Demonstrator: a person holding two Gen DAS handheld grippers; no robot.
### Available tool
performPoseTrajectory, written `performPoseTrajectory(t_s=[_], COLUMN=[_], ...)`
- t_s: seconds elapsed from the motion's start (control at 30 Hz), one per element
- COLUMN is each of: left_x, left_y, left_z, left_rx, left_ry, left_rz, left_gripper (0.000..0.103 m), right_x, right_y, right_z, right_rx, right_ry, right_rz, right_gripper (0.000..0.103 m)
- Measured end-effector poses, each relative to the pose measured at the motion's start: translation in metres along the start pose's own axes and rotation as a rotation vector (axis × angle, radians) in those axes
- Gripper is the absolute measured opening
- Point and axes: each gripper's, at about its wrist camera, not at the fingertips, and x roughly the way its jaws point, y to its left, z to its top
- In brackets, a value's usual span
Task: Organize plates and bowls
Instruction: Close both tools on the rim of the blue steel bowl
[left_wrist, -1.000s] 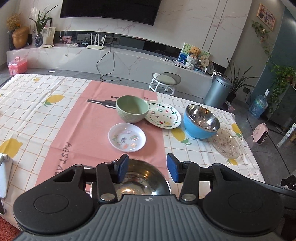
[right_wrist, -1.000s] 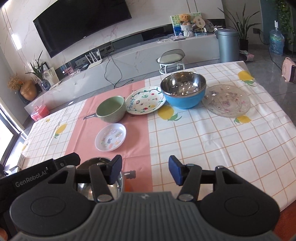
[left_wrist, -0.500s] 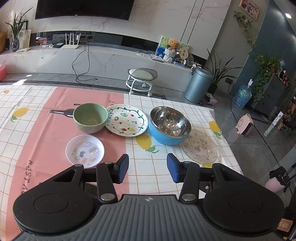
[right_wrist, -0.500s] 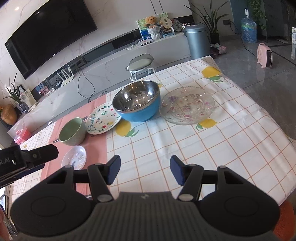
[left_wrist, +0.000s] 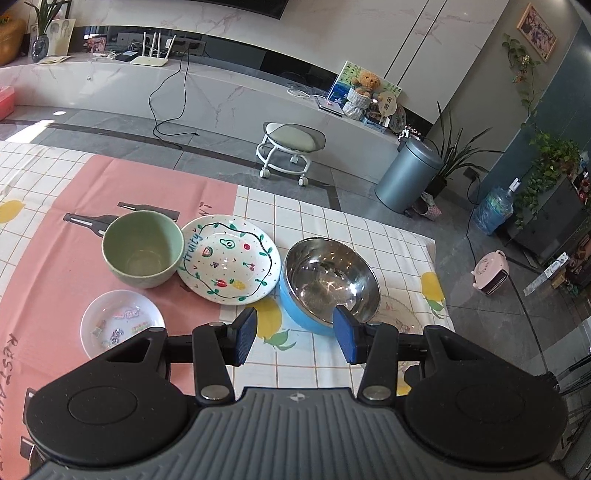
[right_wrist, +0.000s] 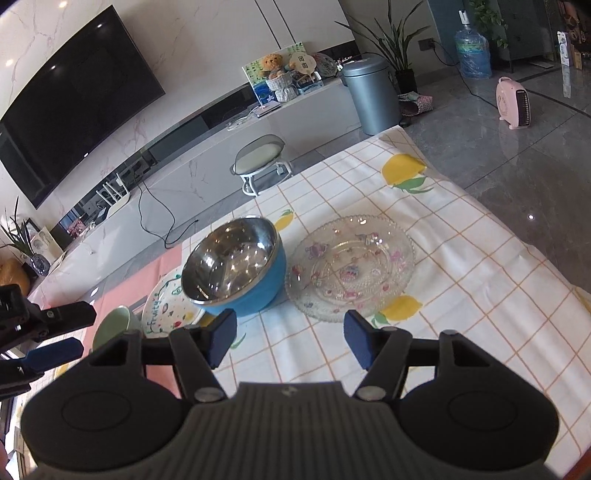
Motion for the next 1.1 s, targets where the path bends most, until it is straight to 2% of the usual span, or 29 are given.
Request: performPoseTrajectory(t_s=[0.17,0.27,0.5,0.67,0.77,0.8,0.87,0.97,1.03,1.1], left_x=[0.032,0.053,0.101,0.128,0.14,0.143,0.148,0.151,0.151,0.15], left_y=[-0.008,-0.012,-0.01,-0.003,0.002,0.002,0.002,0.0,-0.003,-0.008], left_z=[0.013,0.018,0.026,0.032,0.034,0.033,0.032,0.033,0.032,0.031], left_rx=[0.024,0.039,0.024,0.025,0.019,0.024,0.037,0.042,0.051,0.066], left_ry=[0.047,0.073,0.122,0.125,0.149,0.155,0.162,0.17,0.173,0.176], left_rz=[0.043,0.052,0.083,0.182,0.191,0.189,0.164,0.147,0.135,0.147], left_gripper=[0.053,0.053,0.053,0.053,0.051,0.05,0.033,0.018,0.01,0.008], right_x=[0.024,0.045,0.086,0.116,0.128,0.13,0.135,0.14,0.142,0.142], right_y=[-0.002,0.0,0.014,0.022,0.024,0.025,0.026,0.026,0.024,0.024], right_z=[0.02,0.029,0.043,0.047,0.047,0.046,0.044,0.042,0.04,0.039], right_rx=[0.026,0.04,0.031,0.035,0.04,0.043,0.041,0.035,0.041,0.04], right_ry=[-0.014,0.016,0.067,0.12,0.145,0.152,0.157,0.162,0.164,0.162], right_rz=[0.03,0.051,0.077,0.057,0.051,0.049,0.035,0.022,0.028,0.028], right_gripper=[0.064,0.059,0.058,0.057,0.051,0.048,0.043,0.028,0.026,0.025])
